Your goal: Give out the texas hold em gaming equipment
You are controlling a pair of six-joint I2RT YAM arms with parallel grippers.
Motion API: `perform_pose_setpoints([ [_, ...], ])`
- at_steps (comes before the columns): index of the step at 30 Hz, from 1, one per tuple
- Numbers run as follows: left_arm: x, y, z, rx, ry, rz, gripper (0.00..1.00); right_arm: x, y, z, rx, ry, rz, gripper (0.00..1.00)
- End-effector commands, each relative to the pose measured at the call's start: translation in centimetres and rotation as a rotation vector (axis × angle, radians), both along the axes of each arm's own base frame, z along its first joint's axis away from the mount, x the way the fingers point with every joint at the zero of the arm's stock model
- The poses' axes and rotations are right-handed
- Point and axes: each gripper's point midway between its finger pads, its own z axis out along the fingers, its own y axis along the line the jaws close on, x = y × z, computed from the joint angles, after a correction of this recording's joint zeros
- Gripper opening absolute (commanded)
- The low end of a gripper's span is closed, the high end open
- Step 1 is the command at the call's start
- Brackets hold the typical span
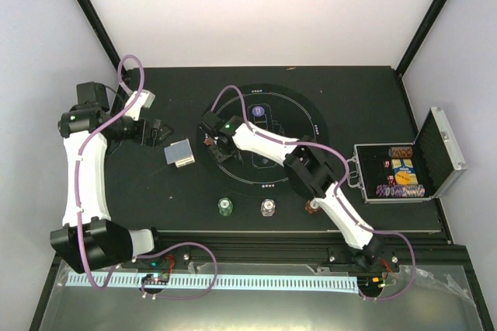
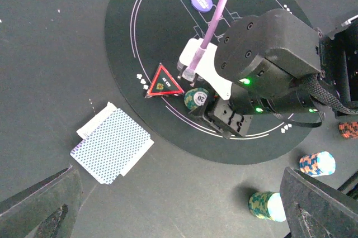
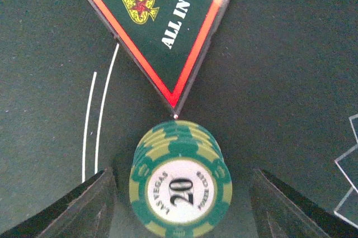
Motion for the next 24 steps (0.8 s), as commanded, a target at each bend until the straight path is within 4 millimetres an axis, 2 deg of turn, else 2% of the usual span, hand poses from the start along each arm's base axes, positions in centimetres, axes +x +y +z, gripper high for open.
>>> perform_pose_setpoints([
  [1, -0.1, 0.2, 1.5, 0.003, -0.022, 0.006, 0.99, -0.3, 0.2, 5.1, 0.061, -0.028, 0.017, 0.69],
  [6, -0.1, 0.4, 1.4, 0.013, -0.018, 0.012, 0.99, -1.6, -1.1, 9.3, 0.094, -0.070, 0.009, 0.74],
  [11, -0.2, 0.5, 1.7, 0.020, -0.019, 0.012, 0.99, -5.8, -1.5, 11.8, 0.098, -0.105, 0.039, 0.79],
  [15, -0.4, 0.2, 1.9, 0.013, -0.030, 0.004, 0.99, -10.7, -1.0, 11.8, 0.096, -0.100, 0.088, 0.85],
  [18, -0.3, 0.3, 1.9, 0.012, -0.032, 0.005, 0.99, -14.6, -0.6, 10.9, 0.100, -0.068, 0.131, 0.88],
  [22, -0.4, 0.2, 1.9, 0.012, -0.030, 0.003, 0.99, -17.8, -0.4, 9.1, 0.096, -0.023, 0.159, 0.90],
  [24, -0.4, 0.2, 2.0, 0.012, -0.036, 0.001, 0.99, -18.7, -0.2, 8.2, 0.084, -0.004, 0.173, 0.91],
])
